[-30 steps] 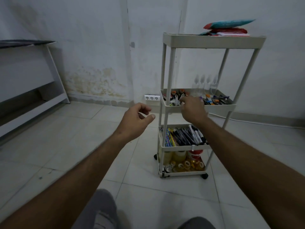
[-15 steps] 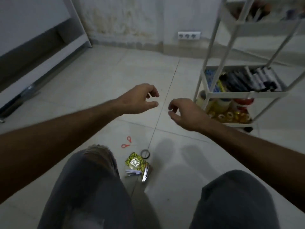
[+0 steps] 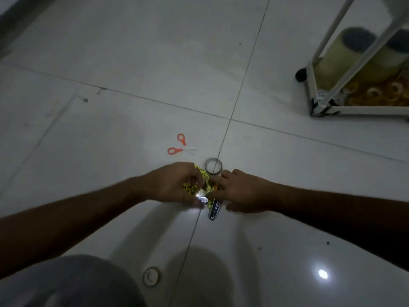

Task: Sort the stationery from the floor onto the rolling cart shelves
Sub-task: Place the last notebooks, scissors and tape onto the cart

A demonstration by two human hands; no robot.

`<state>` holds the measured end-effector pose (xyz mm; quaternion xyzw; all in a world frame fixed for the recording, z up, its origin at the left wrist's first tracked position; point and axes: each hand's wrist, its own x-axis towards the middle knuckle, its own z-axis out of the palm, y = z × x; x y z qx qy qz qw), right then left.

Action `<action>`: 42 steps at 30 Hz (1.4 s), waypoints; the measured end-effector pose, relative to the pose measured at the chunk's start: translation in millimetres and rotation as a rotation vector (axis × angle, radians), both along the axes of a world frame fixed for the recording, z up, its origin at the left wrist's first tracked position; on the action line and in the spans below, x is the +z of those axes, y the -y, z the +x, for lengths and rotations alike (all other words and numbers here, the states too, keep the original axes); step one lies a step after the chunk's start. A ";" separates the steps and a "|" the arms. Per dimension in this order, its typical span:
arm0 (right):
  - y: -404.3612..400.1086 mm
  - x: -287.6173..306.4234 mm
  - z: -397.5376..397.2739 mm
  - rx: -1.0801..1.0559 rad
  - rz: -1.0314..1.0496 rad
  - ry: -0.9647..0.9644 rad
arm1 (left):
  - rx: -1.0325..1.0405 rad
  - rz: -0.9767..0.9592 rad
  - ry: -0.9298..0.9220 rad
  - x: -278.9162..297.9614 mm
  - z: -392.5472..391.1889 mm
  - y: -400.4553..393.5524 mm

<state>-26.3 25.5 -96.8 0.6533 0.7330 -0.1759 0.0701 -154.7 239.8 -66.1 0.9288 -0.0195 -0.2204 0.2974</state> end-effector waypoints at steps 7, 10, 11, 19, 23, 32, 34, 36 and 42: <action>22.4 -30.9 -6.7 -0.101 0.178 0.126 | -0.090 0.186 0.152 -51.6 -34.4 25.1; 30.5 -29.6 -1.3 -0.169 0.189 0.011 | -0.002 0.114 0.134 -48.4 -33.5 25.7; 33.8 -26.7 0.5 -0.217 0.179 -0.065 | 0.061 0.072 0.132 -45.7 -32.9 24.9; 36.8 13.8 -25.4 -1.095 0.057 -1.044 | 0.768 -0.639 -0.002 -21.1 -17.2 42.8; 25.0 28.1 -39.2 -1.171 0.083 -1.200 | 0.886 -0.868 -0.034 -6.3 -6.7 59.6; 23.3 29.1 -40.9 -1.117 0.038 -1.085 | 0.841 -0.776 -0.028 -1.9 -12.7 60.8; 25.9 26.6 -38.6 -1.144 0.028 -1.126 | 0.862 -0.678 0.025 -8.6 -15.9 50.7; 29.7 25.5 -35.2 -1.164 0.046 -1.132 | 0.869 -0.413 0.100 -24.8 -18.9 34.7; 35.4 21.7 -29.7 -1.213 0.045 -1.131 | 0.637 0.288 -0.023 -54.4 -25.2 34.6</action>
